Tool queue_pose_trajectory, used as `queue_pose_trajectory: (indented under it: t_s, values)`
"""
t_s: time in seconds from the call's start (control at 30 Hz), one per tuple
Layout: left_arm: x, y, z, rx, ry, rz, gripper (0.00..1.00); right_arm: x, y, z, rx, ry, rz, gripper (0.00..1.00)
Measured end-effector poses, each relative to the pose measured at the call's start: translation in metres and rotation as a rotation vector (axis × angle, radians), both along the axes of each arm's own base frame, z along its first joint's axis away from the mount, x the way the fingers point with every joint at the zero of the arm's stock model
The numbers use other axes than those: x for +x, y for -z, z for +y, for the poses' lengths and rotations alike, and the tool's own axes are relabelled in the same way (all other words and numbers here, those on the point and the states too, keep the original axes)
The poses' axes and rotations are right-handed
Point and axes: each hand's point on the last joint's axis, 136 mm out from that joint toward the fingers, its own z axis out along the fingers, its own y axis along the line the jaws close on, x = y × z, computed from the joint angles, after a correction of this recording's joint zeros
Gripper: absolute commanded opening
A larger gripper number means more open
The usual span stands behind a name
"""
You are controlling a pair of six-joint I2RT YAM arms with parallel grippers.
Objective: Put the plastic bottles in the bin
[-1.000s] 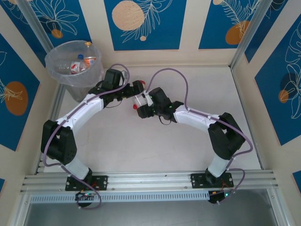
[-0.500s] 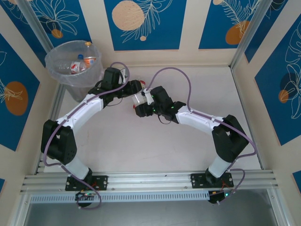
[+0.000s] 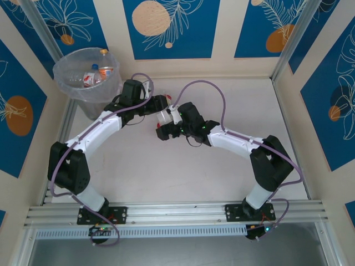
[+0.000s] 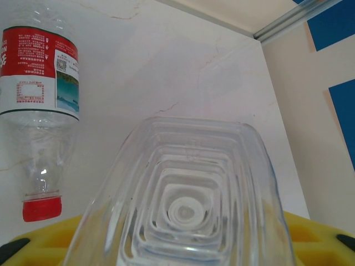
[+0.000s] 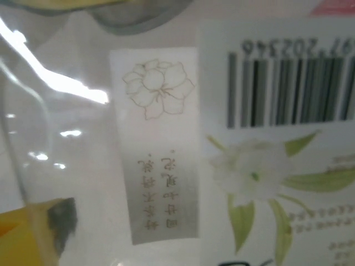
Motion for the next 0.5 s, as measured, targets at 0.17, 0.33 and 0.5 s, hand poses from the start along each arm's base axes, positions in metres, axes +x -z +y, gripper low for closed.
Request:
queue_pose_trajectory:
  t_s: [0.17, 0.33, 0.5]
  values:
    - [0.000, -0.012, 0.000, 0.001, 0.008, -0.024, 0.43, -0.005, -0.019, -0.004, 0.032, -0.007, -0.042, 0.99]
    - [-0.001, -0.025, 0.008, 0.017, -0.006, -0.055, 0.43, -0.014, -0.040, -0.019, 0.059, -0.001, -0.099, 0.99]
    - [0.006, -0.041, 0.023, 0.037, -0.043, -0.095, 0.43, -0.017, -0.066, -0.055, 0.090, 0.071, -0.187, 0.99]
